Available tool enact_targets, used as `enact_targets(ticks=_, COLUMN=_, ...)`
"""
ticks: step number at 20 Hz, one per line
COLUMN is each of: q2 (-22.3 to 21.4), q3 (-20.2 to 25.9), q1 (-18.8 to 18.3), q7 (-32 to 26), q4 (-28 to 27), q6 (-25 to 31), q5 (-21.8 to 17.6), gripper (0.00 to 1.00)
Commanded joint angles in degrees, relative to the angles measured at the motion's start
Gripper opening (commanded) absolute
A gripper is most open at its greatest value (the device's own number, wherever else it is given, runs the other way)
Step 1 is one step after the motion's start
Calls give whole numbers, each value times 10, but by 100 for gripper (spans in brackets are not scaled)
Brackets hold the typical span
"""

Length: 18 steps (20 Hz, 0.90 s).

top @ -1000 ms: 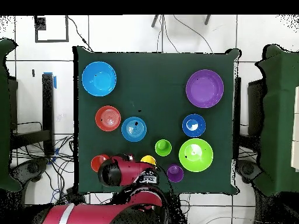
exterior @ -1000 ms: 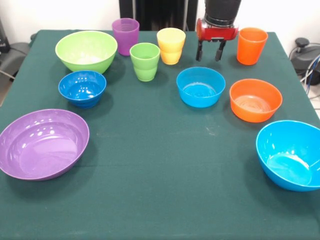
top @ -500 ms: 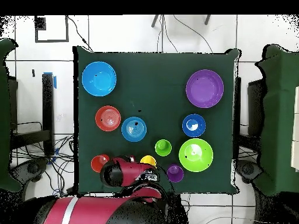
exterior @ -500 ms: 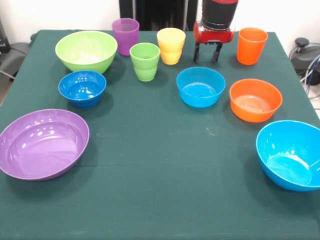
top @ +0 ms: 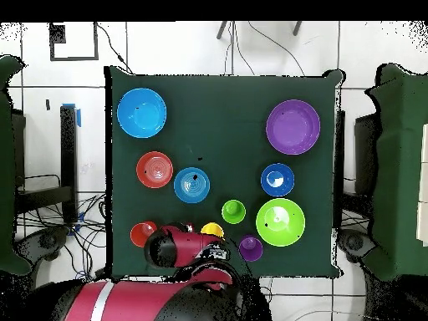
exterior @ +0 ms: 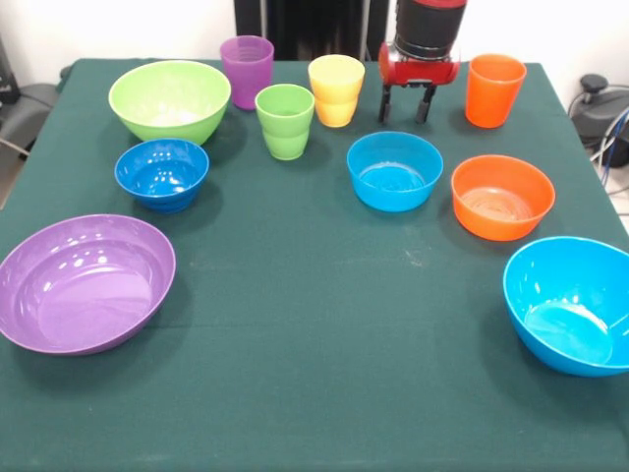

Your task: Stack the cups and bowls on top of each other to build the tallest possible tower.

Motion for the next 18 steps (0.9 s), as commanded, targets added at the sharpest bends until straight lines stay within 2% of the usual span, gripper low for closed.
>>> enact_targets(ticks=1, q2=44, q3=36, q1=-30, q7=109, q4=-99, q6=-64, q5=18, gripper=100)
enact_targets(ticks=11, q2=73, q3=35, q1=-34, q7=117, q4=-126, q6=-74, q5=36, gripper=100)
enact_targets(ticks=18, q2=78, q3=32, q1=-30, q7=125, q4=-136, q6=-72, q5=45, gripper=100)
